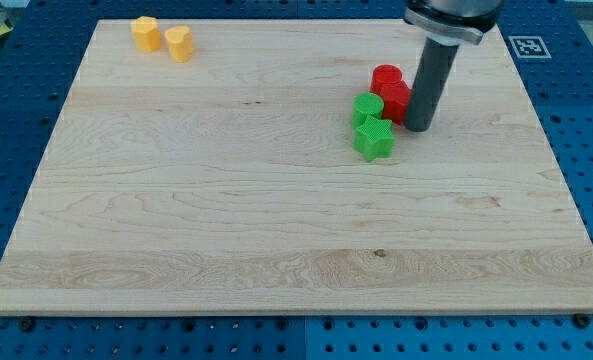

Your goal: Push the group of blocks slightly down

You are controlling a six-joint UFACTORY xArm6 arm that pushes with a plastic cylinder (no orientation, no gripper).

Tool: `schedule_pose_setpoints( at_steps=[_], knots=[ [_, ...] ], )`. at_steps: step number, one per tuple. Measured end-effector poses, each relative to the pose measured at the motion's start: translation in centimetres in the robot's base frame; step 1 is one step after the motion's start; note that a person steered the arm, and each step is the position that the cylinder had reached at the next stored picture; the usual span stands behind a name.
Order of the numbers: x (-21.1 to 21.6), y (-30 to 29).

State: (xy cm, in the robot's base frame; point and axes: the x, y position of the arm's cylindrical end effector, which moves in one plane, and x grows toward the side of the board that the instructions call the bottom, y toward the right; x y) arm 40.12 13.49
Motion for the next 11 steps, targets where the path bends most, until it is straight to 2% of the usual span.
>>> schedule_pose_setpoints(
  at_steps=[1,2,3,5,6,8,11],
  knots=[
    [0.0,-2.2],
    [0.0,-0.3],
    [-0.3,4.6],
    [-10.5,3.7],
    [-11.0,3.3],
    [-11.0,-2.6],
    [-10.6,-0.3]
  ],
)
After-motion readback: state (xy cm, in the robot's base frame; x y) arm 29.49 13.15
